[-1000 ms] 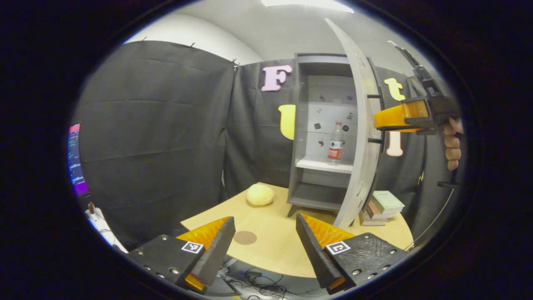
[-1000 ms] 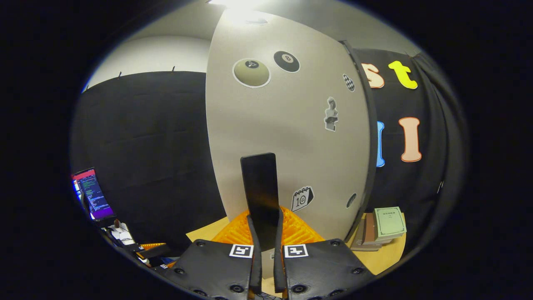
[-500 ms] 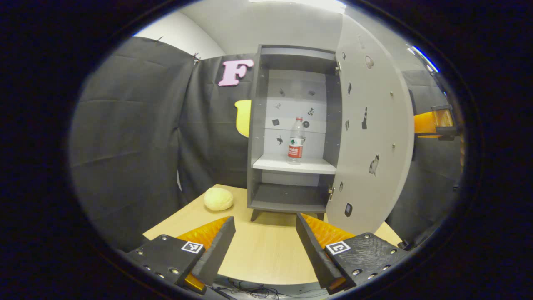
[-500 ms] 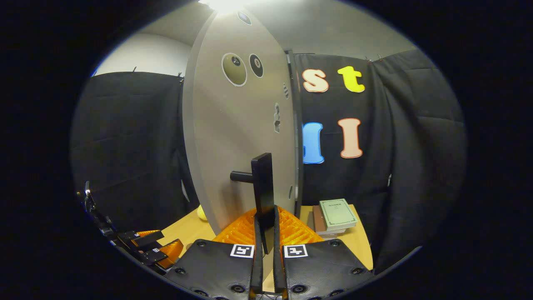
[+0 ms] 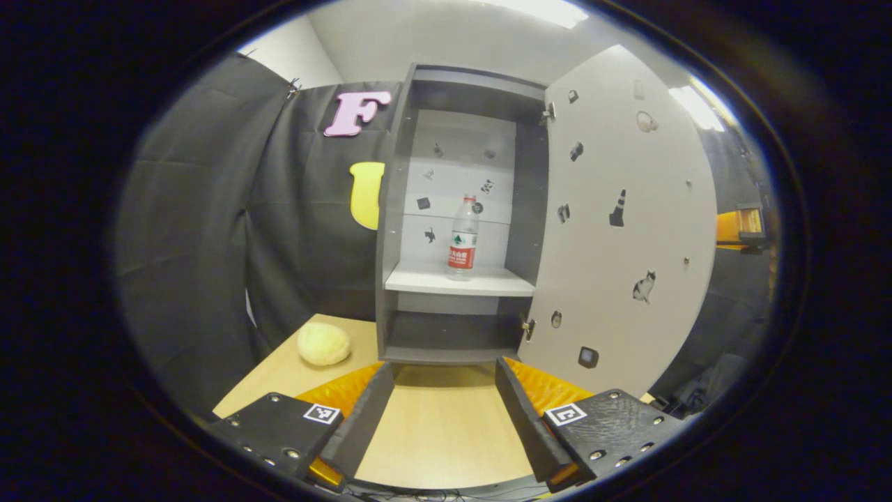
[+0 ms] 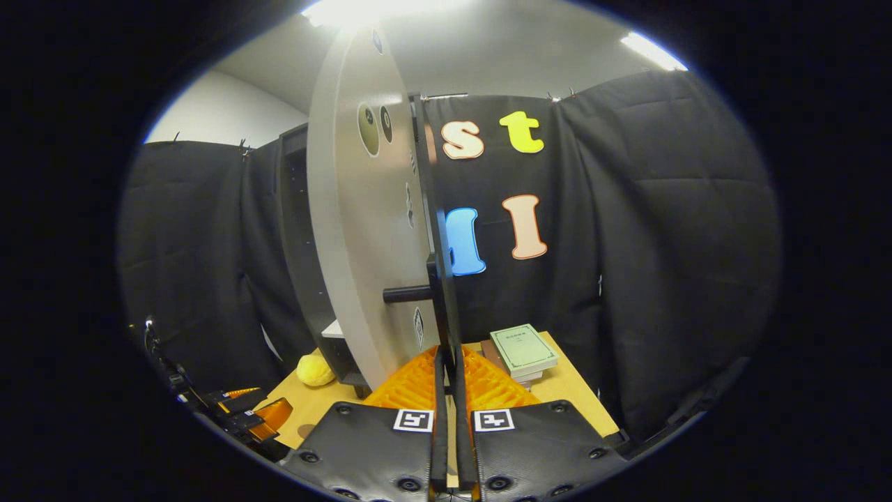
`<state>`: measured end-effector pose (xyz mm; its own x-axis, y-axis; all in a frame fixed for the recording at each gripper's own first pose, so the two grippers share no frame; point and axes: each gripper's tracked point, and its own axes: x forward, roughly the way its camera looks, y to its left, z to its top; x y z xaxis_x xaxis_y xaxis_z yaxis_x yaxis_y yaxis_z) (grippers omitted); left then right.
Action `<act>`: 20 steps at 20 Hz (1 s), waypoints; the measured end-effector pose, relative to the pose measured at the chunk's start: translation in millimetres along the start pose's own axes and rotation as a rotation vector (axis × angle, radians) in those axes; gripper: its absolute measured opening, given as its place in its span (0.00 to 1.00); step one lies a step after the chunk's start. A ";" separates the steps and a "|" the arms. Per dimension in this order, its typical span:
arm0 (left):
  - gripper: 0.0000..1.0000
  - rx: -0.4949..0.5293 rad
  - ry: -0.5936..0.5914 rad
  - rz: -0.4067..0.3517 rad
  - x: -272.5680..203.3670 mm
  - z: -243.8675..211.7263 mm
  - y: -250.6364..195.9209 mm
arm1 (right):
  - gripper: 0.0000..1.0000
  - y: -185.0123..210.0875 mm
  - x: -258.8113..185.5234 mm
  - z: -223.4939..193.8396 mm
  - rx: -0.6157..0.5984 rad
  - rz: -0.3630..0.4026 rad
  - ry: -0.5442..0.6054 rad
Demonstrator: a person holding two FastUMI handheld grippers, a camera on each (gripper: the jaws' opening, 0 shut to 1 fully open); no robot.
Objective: Open the cabinet door with the right hand, grasp the bottle in the cabinet with the left hand and place it on the coaster, then close the cabinet door with the right hand.
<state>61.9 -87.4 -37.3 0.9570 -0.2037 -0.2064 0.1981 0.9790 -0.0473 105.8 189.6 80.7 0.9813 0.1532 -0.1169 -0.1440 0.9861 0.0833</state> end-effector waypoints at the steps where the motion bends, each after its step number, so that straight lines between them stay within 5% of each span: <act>1: 0.88 0.000 0.003 -0.017 4.6 0.5 0.9 | 0.07 -2.3 -5.9 -1.8 -0.004 -0.016 0.000; 5: 0.88 0.003 0.017 -0.084 19.6 -2.3 10.2 | 0.00 -10.2 -29.4 -10.5 0.063 -0.091 0.005; 10: 0.91 0.034 0.016 -0.165 36.0 1.8 27.0 | 0.05 -25.0 -56.6 -17.4 0.229 -0.220 -0.003; 16: 0.91 0.076 -0.007 -0.207 55.7 10.8 42.5 | 0.05 -74.8 -86.0 -6.5 0.173 -0.393 -0.028; 20: 0.92 0.040 -0.036 -0.190 81.4 29.8 43.5 | 0.05 -99.3 -67.6 9.3 0.190 -0.404 -0.059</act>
<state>154.7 -61.2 -27.0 0.9084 -0.3852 -0.1624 0.3834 0.9226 -0.0432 54.9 80.8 89.5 0.9604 -0.2508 -0.1210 0.2725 0.9358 0.2236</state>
